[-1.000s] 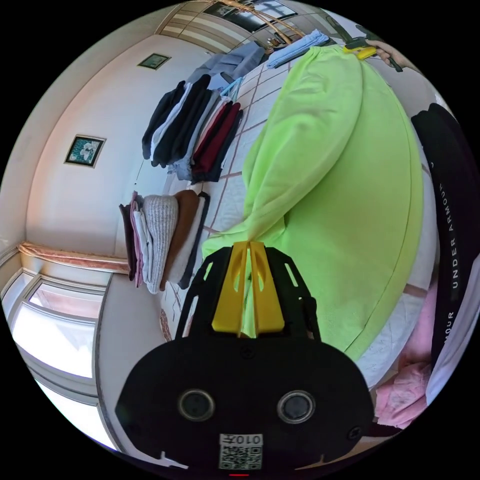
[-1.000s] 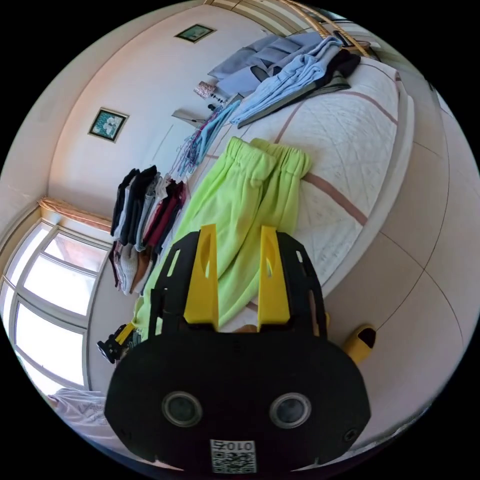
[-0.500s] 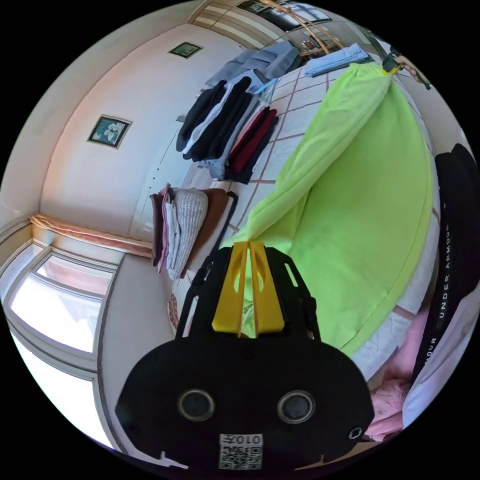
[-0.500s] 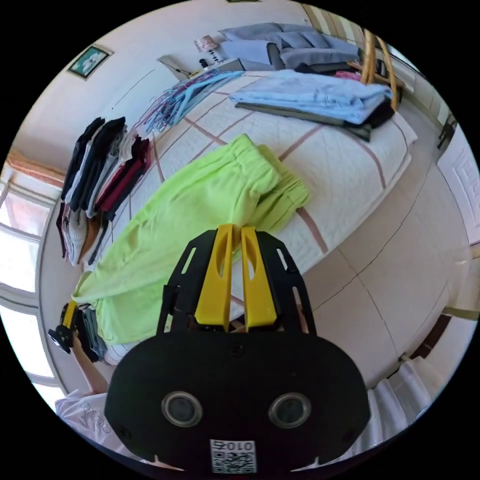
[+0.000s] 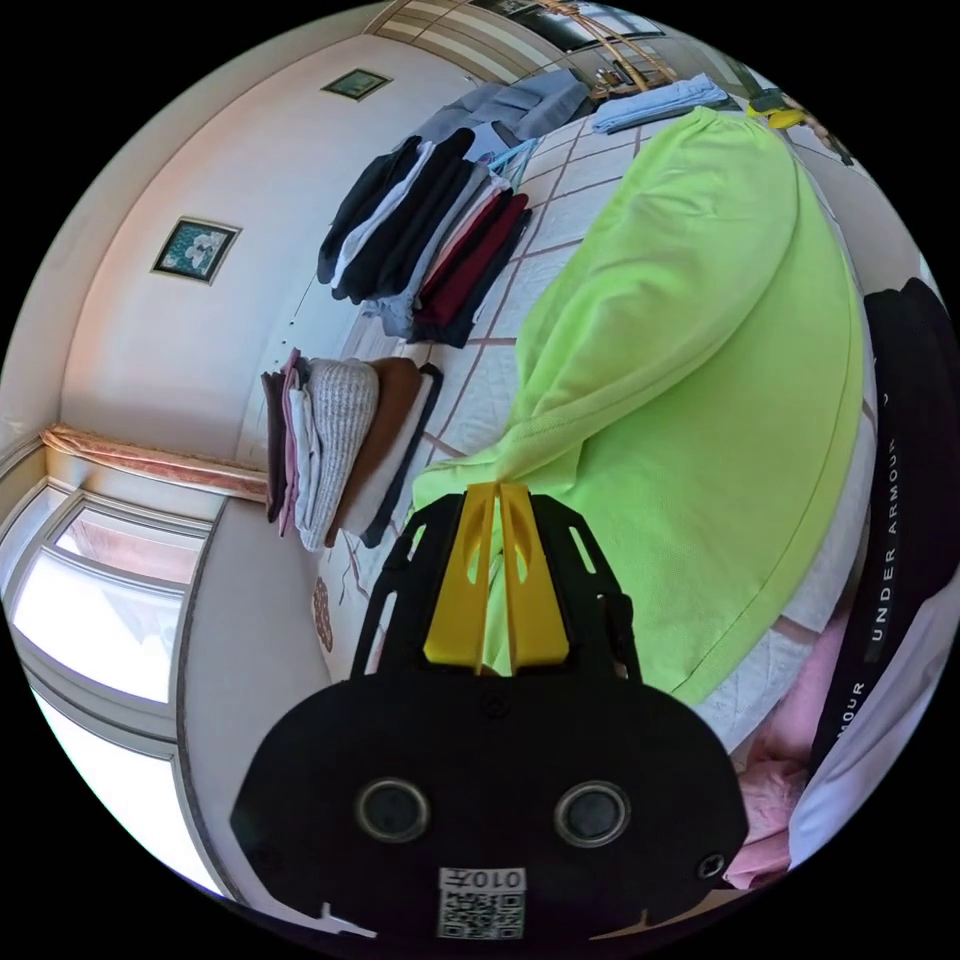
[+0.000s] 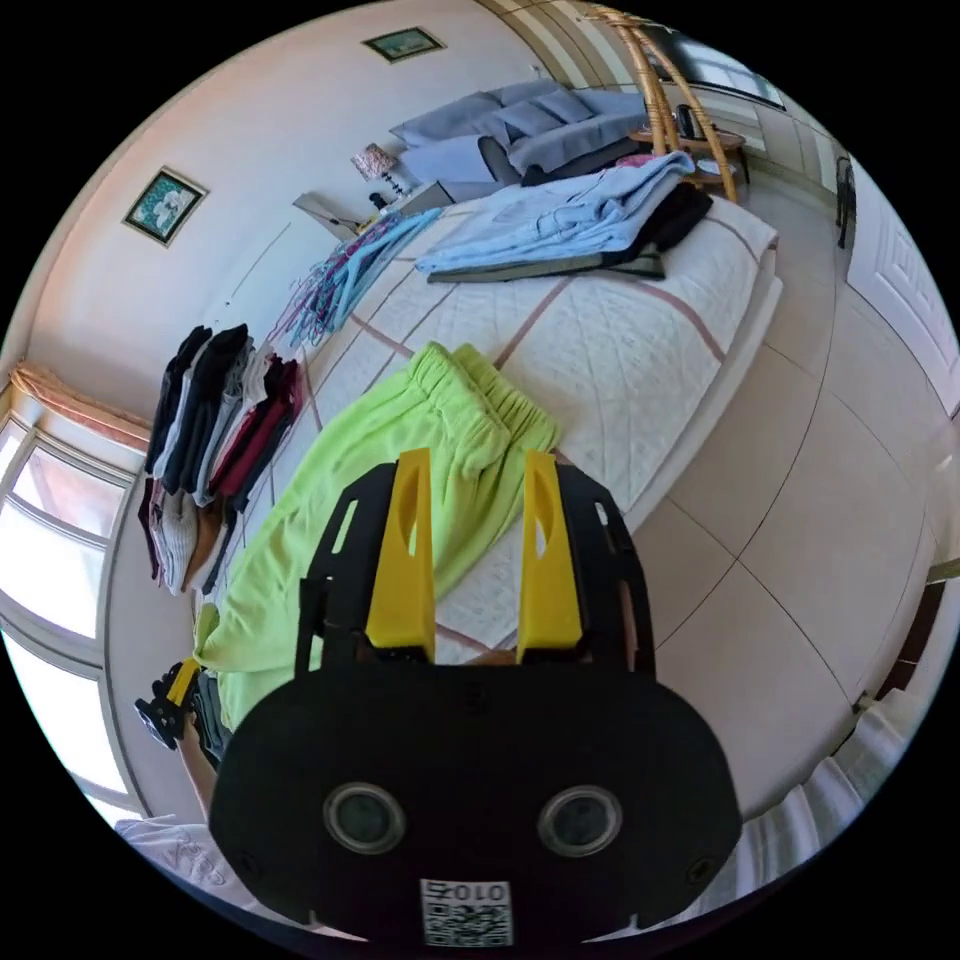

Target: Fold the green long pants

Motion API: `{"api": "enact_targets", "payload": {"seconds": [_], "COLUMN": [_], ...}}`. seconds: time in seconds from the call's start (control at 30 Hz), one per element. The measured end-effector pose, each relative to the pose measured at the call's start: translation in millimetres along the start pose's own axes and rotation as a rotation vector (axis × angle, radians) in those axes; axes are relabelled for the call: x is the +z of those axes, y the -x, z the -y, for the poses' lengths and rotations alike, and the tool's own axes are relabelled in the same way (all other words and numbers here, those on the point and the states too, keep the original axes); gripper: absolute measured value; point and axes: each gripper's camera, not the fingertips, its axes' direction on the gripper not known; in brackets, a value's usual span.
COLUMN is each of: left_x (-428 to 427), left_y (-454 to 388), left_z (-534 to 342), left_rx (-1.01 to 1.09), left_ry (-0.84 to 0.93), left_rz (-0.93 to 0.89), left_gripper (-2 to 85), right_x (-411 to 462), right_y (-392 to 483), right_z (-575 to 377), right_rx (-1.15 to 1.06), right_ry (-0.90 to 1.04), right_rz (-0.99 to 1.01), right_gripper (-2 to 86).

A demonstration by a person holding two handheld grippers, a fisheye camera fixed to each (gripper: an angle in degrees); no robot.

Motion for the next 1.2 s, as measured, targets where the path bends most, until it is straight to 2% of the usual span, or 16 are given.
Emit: {"api": "enact_targets", "payload": {"seconds": [0.17,0.23,0.3,0.37,0.5,0.67,0.83,1.07,1.2], "left_x": [1.1,0.4,-1.0,-4.1,-12.0,1.6,14.5,20.6,25.1], "left_y": [5.2,14.8,29.9,49.7,56.8,31.7,25.2,27.1,26.2], "left_z": [6.4,7.8,9.1,10.8,13.8,14.8,26.9,37.1,37.6], "left_rx": [-0.014,-0.033,-0.082,-0.153,-0.179,-0.123,-0.093,-0.093,-0.084], "left_ry": [-0.001,0.0,0.004,0.015,0.025,0.04,0.057,0.061,0.069], "left_rz": [0.009,0.009,0.011,0.017,0.047,0.008,0.007,0.014,0.017], "left_gripper": [-0.3,-0.3,-0.3,-0.3,-0.3,-0.3,-0.3,-0.3,-0.3], "right_x": [28.8,25.4,10.5,-2.3,-25.1,14.3,17.4,-7.2,3.2], "right_y": [24.0,48.8,95.6,120.2,113.6,34.2,-7.8,-6.9,3.0], "right_z": [16.6,26.2,35.3,39.0,42.6,24.2,1.4,-9.6,-11.2], "right_rx": [0.008,-0.052,-0.218,-0.31,-0.34,-0.142,-0.057,-0.069,-0.076], "right_ry": [0.049,0.076,0.094,0.089,0.062,0.195,0.144,0.012,0.087], "right_rz": [-0.094,-0.185,-0.34,-0.411,-0.352,-0.184,0.003,-0.067,-0.089], "right_gripper": [7.8,6.9,6.3,6.1,5.7,5.4,5.6,7.4,8.7]}}
